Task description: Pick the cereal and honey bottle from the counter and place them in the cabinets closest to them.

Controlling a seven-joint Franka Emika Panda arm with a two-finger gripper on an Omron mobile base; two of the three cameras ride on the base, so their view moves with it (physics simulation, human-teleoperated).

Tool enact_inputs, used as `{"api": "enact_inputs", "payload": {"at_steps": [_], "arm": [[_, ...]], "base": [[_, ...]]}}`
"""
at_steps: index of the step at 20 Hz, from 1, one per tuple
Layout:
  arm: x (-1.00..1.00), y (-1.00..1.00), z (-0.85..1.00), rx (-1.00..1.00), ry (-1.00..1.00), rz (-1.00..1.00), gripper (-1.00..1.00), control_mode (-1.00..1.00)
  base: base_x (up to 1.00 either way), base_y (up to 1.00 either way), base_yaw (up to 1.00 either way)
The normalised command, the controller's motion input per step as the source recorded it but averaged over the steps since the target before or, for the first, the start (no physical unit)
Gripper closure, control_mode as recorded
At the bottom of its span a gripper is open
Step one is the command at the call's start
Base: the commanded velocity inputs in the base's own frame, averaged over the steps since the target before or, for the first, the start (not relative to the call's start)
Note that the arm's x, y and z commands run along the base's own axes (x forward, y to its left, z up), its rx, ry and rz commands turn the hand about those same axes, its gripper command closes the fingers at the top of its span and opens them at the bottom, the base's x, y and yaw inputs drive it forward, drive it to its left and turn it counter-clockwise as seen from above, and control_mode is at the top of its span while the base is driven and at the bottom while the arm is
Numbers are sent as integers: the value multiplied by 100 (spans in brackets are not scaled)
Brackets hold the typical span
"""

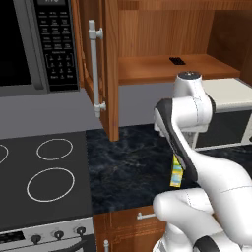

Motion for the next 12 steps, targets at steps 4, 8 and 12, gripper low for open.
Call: {"api": "enact_inputs", "payload": {"at_steps": [4,8,12], "arm": [[-22,0,-40,-11,2,-4,-100,-100],[-1,0,-8,0,3,0,-100,-100],[0,0,-2,0,1,0,-100,-100]], "base": [[0,0,0],[0,0,0],[0,0,0]]}}
